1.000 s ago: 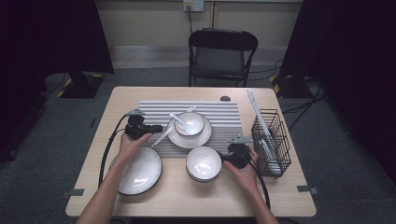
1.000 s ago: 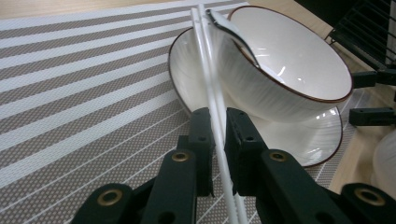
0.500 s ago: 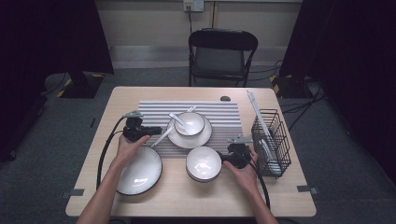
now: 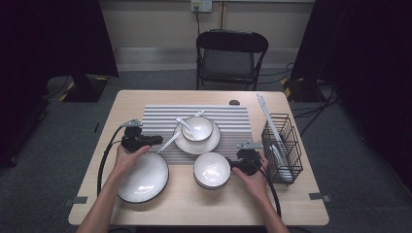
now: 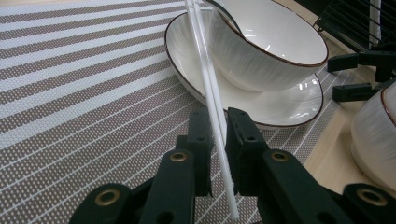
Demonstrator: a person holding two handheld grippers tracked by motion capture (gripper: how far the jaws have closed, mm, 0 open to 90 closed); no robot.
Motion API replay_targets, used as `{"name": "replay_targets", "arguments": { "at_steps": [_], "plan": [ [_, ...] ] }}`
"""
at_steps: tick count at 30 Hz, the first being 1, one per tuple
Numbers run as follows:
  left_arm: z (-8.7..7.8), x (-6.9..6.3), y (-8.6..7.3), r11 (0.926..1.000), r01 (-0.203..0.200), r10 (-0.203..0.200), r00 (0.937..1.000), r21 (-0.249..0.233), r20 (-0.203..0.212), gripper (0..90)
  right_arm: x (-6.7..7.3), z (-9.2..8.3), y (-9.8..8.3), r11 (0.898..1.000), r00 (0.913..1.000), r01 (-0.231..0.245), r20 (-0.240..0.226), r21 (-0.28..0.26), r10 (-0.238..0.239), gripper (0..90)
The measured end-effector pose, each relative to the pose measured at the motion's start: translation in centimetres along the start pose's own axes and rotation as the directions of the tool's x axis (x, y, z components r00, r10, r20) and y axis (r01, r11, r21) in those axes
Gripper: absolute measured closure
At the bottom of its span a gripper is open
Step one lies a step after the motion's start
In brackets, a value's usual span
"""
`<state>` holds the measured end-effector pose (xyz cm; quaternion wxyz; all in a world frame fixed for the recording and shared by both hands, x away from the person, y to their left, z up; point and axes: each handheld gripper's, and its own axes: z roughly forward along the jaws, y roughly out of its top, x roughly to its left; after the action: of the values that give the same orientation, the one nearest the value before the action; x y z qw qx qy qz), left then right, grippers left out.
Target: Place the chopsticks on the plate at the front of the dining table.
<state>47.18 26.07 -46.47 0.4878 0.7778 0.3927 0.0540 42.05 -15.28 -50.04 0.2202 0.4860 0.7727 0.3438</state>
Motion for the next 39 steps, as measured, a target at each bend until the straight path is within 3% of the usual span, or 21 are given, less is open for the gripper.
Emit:
{"name": "replay_targets", "arguments": {
  "at_steps": [9, 21, 27, 32, 36, 39],
  "plan": [
    [-0.24, -0.43, -0.35, 0.9998, -0.020, 0.020, 0.9998, 0.009, 0.001, 77.3, 0.01, 0.00, 0.00, 1.000, 1.0000, -0.001, 0.000, 0.000, 0.001, 20.1],
    [0.13, -0.17, -0.72, 0.9991, -0.005, 0.006, 0.9996, 0.041, -0.027, 75.9, 0.03, -0.02, -0.01, 1.000, 1.0000, -0.002, 0.001, 0.001, 0.002, 20.1],
    [0.35, -0.37, -0.73, 0.9977, -0.022, 0.025, 0.9987, 0.065, -0.044, 73.7, 0.03, -0.02, -0.01, 1.000, 1.0000, -0.003, 0.001, 0.001, 0.003, 20.1],
    [0.57, -0.30, -0.81, 0.9983, -0.007, 0.008, 0.9995, 0.058, -0.030, 73.3, 0.03, -0.02, -0.01, 1.000, 1.0000, -0.003, 0.001, 0.001, 0.003, 20.1],
    [0.43, -0.35, -0.73, 0.9983, -0.015, 0.017, 0.9992, 0.056, -0.037, 72.6, 0.02, -0.02, -0.01, 1.000, 1.0000, -0.002, 0.001, 0.001, 0.002, 20.1],
    [0.07, -0.20, -0.68, 0.9991, 0.000, 0.002, 0.9991, 0.042, -0.042, 72.2, 0.02, -0.02, -0.01, 1.000, 1.0000, -0.002, 0.001, 0.001, 0.002, 20.1]
  ]
}}
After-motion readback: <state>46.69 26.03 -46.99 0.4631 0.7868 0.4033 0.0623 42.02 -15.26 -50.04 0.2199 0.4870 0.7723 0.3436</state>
